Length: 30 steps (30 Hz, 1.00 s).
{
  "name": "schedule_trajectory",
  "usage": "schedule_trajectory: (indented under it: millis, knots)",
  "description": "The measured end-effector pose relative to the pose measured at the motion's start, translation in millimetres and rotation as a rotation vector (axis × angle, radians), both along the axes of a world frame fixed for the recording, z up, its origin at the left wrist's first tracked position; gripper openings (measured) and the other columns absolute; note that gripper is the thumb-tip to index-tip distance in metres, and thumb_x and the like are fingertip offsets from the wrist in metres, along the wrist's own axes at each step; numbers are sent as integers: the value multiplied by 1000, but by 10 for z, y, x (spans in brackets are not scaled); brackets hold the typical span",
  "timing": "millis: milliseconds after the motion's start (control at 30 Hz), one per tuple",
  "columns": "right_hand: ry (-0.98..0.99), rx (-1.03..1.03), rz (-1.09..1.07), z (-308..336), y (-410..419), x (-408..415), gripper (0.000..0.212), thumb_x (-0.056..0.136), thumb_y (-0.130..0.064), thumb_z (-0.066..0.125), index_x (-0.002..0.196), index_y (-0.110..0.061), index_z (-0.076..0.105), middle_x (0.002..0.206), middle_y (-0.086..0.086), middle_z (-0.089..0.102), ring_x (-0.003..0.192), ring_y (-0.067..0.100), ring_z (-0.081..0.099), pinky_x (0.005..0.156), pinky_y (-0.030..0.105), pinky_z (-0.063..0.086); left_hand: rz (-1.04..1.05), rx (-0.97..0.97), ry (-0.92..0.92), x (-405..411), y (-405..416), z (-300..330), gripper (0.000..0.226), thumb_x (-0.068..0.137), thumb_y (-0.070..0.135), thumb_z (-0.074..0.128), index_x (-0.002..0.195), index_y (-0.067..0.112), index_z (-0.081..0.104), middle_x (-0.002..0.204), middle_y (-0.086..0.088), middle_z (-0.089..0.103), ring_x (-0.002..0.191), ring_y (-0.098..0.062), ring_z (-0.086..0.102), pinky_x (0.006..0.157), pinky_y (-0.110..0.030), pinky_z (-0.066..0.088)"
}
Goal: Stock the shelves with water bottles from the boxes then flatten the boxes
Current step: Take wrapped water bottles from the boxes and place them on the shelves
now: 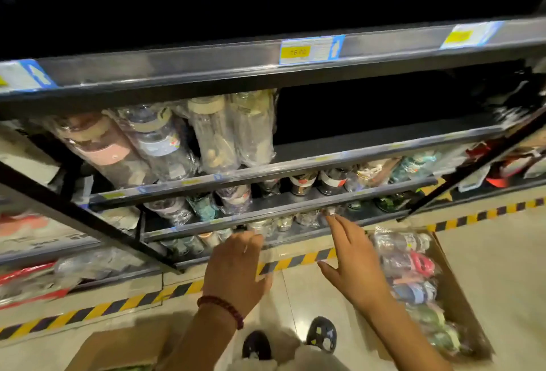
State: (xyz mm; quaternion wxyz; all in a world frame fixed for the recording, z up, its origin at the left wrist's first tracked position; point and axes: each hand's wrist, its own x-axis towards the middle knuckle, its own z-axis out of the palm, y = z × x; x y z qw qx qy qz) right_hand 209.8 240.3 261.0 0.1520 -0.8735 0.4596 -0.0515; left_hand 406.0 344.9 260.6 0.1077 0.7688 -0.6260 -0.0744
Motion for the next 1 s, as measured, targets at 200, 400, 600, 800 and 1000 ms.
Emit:
schedule_trajectory:
  millis: [200,400,600,800,1000]
  knots:
    - [167,-12,-142,43,698,-819,87,49,-35,85,126,-13,52,122,11,58,105,33,56,76,38,53,-314,108,-62,-651,61,84,72,30,53,86,91,18,72,91,0,70,79,-19,68,66,-37,58]
    - [200,31,-369,17,1174,-1518,92,32,-38,89,114,-14,53,107,10,65,91,33,64,65,37,57,-570,42,-13,-1302,-59,-21,72,30,47,83,95,16,73,98,-4,70,86,-23,69,73,-43,56]
    - [173,67,-579,-28,1194,-2157,91,36,-37,89,117,-14,55,102,5,64,89,29,64,64,34,57,-700,33,-6,-2027,-441,-50,58,51,55,51,96,23,69,98,2,67,95,-16,56,85,-40,47]
    - [149,87,-671,-136,1225,-2630,88,33,-33,90,113,-11,60,102,9,65,89,31,65,67,36,57,-783,134,-5,-2637,-645,-132,57,58,50,49,97,15,72,98,-4,69,91,-22,63,74,-40,55]
    - [108,176,-740,-253,1162,-2868,89,38,-28,84,121,-12,57,112,8,63,98,29,64,74,34,57,-829,277,-69,-2886,-926,-213,58,44,51,77,94,22,67,96,3,68,86,-19,68,69,-40,57]
